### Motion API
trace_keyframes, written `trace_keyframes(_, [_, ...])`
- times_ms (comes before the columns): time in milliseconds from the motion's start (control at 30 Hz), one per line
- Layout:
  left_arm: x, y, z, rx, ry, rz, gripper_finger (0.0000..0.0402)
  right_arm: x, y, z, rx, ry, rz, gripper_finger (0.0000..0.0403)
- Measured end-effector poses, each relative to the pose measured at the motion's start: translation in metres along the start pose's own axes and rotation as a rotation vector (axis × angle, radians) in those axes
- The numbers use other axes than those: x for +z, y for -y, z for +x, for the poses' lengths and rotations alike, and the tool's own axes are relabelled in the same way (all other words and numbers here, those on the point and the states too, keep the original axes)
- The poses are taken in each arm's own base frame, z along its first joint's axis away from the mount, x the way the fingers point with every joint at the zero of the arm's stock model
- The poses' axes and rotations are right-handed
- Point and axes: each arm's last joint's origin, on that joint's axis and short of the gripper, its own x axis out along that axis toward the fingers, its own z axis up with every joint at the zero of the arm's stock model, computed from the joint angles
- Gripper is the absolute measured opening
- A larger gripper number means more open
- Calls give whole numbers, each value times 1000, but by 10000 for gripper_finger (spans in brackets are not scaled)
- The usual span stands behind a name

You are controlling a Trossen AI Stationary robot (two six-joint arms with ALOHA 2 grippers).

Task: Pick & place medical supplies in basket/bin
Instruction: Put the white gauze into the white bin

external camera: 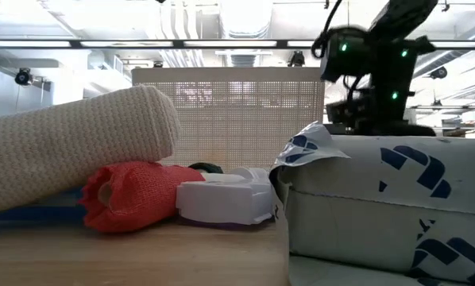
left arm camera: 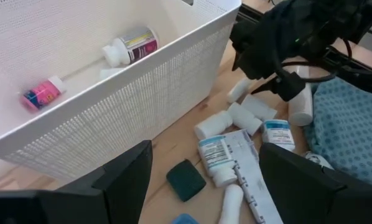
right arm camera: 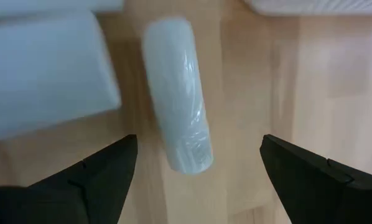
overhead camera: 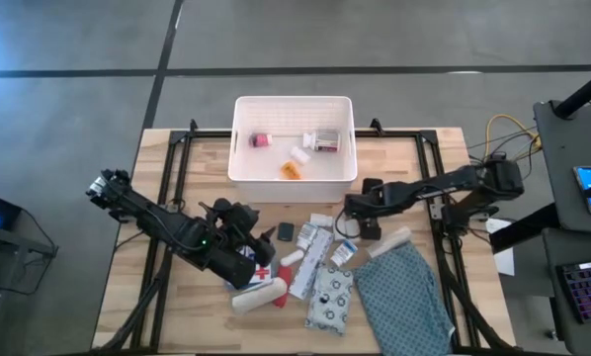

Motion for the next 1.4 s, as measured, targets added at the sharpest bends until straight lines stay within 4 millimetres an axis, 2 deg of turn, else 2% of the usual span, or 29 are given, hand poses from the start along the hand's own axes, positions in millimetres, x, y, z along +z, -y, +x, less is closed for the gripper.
trace_keyframes(133, [-2,0,-1,3,-5,14,273,3,1,12,47,-46,-15,324])
trace_keyframes(233, [-3,-1,-2,7,-9,28,273,5,-1,16,47,-50,-40,300])
trace_keyframes(667, [-5,-3,-3,18,-17,53,273,7,-2,11,132,-10,15,71])
trace_keyframes(800, [-5,-3,-4,19,-18,56,273,6,-7,2,197,-17,69,29])
trace_keyframes(900, [-5,-3,-4,20,-18,57,273,9,-11,-21,216,34,90,29])
trace_keyframes(1000, [-6,-3,-4,20,-18,64,273,13,-12,-57,236,126,140,29])
trace_keyframes(1200, [-8,-2,-7,7,-21,74,273,28,-5,-160,268,525,294,29])
trace_keyframes(1300, [-8,-2,-9,-1,-24,59,273,40,13,-198,174,701,408,31])
trace_keyframes(1400, [-9,-1,-11,-7,-28,33,273,60,51,-212,138,743,555,32])
